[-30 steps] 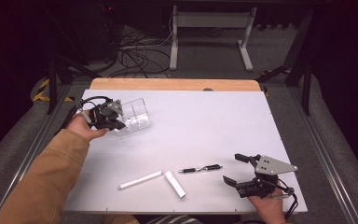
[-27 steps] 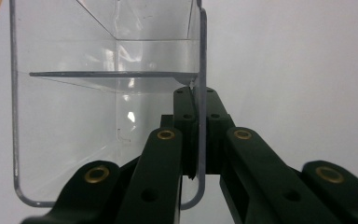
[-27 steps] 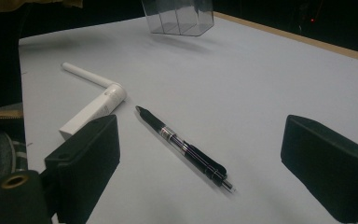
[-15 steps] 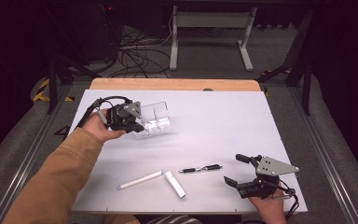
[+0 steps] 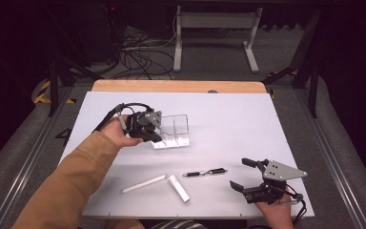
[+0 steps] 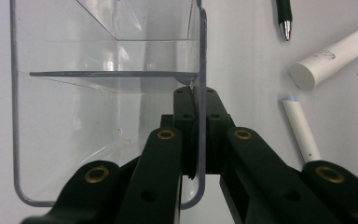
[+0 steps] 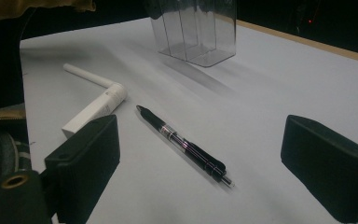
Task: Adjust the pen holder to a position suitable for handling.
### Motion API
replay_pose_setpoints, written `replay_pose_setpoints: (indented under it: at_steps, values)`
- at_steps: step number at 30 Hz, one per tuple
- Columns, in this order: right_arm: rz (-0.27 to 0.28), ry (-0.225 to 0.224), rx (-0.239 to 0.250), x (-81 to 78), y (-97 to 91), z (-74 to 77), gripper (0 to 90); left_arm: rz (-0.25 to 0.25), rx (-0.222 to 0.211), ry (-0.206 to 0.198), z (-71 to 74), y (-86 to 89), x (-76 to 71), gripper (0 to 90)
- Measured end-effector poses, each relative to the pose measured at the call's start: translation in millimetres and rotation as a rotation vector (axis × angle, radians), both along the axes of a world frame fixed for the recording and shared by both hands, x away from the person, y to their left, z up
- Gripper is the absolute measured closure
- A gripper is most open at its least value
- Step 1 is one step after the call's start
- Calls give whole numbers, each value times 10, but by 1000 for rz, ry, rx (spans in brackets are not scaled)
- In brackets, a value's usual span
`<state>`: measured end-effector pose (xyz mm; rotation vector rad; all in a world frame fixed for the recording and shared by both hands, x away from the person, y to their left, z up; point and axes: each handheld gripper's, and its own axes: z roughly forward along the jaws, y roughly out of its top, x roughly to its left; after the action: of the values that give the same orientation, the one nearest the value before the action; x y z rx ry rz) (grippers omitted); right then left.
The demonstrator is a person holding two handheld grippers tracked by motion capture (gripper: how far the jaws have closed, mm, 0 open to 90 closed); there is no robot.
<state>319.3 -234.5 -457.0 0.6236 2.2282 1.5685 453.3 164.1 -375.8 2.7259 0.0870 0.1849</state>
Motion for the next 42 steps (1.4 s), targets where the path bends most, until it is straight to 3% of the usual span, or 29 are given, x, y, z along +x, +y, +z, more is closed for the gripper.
replay_pose_setpoints:
  at_steps: [4, 19, 33, 38, 42]
  values:
    - [-1, 1, 0, -5, -4, -1, 120, -44, 33, 14, -83, -120, -1, 878]
    - [-2, 2, 4, -4, -9, -4, 120, -73, 67, 46, -164, -251, 3, 878]
    - [1, 8, 2, -4, -7, -10, 120, -62, 59, 50, -175, -267, 28, 873]
    - [2, 6, 2, -1, -11, -12, 120, -32, 57, 73, -174, -271, 28, 873]
    - [1, 6, 1, -3, -10, -13, 120, -14, 55, 66, -175, -297, 24, 878]
